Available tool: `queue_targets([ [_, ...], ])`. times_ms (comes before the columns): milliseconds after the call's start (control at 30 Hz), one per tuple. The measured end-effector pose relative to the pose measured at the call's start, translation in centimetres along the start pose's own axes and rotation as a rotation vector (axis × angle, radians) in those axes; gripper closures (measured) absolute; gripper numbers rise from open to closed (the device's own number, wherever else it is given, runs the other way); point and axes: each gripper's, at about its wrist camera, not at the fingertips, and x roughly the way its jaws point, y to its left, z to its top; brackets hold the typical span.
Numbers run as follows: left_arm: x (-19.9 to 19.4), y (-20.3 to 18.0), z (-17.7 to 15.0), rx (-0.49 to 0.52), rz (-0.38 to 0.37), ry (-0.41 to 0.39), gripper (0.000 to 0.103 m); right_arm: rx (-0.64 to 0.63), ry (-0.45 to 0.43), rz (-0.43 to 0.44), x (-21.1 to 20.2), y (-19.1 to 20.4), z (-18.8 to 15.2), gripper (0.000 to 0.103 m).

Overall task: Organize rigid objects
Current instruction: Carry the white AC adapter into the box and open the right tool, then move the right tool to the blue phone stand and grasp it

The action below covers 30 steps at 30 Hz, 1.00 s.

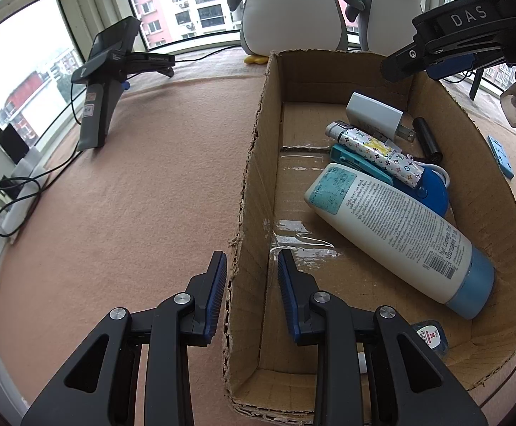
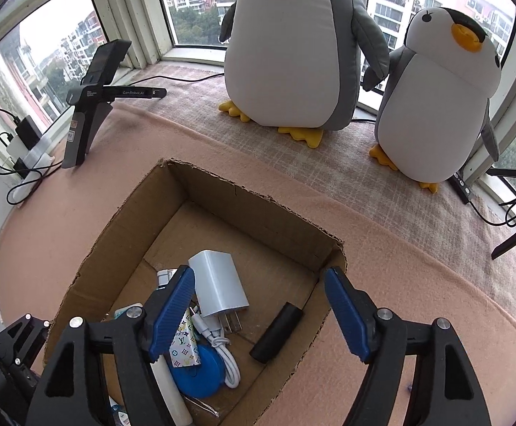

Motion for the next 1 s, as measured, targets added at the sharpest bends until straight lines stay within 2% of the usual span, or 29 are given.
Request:
queue_targets([
  [300, 0.0, 0.0, 0.0, 0.000, 0.001, 0.000, 0.076, 0.006, -0.001, -0.004, -0.6, -0.5, -0.6, 0.027],
  [500, 0.0, 0.0, 0.0, 0.000, 0.001, 0.000, 0.076, 0.070, -0.010, -0.004, -1.6, -2.6, -1.8, 0.026],
  [800, -0.1, 0.1, 0.0, 0.007, 0.005, -0.001, 0.076, 0.208, -0.038, -0.034, -4.3, -8.0, -4.8, 0.026],
  [1000, -0.1, 0.2, -0.1, 0.007, 0.006, -0.001, 0.076, 0.353, -0.024, -0.069, -5.2, -12.9, -7.7, 0.026],
])
